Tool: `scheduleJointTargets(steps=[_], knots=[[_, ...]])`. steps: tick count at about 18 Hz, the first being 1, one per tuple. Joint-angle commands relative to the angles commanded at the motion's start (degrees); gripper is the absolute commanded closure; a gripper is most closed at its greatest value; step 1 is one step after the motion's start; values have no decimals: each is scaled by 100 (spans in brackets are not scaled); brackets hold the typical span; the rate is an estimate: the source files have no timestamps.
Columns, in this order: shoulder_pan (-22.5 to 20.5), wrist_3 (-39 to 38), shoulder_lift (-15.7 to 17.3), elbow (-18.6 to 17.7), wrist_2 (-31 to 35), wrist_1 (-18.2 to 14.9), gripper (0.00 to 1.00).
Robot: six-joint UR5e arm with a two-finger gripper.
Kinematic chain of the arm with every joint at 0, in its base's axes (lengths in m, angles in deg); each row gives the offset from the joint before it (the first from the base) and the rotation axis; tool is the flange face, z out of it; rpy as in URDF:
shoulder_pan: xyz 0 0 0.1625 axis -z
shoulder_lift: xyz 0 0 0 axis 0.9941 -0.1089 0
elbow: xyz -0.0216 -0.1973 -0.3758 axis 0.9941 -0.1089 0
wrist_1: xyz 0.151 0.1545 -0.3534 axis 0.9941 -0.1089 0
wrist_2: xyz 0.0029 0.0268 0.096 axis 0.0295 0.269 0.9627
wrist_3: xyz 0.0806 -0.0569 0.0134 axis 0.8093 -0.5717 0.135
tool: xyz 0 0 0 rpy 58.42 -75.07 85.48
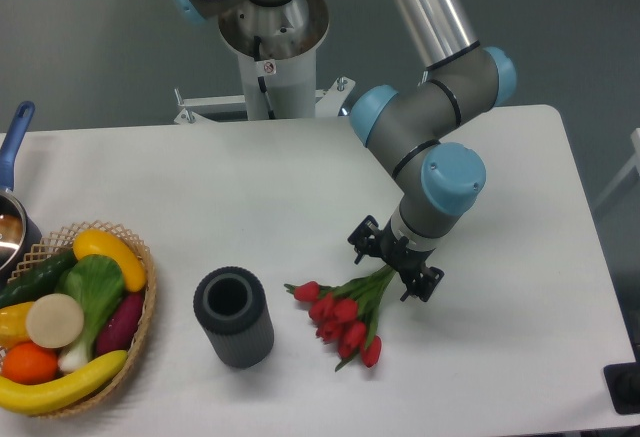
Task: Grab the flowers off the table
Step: 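Lower the gripper around the stems near the red blooms and close it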
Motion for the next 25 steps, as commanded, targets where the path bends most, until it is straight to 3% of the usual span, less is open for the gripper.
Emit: scheduleJointTargets(steps=[7, 11, 13, 20, 25], knots=[[9, -53, -175, 9, 17, 18, 0], [123, -262, -281, -9, 272, 351, 0], [132, -290, -281, -26, 272, 369, 1], [132, -299, -237, -62, 264, 378, 40], [141, -290, -229, -97, 272, 396, 52]])
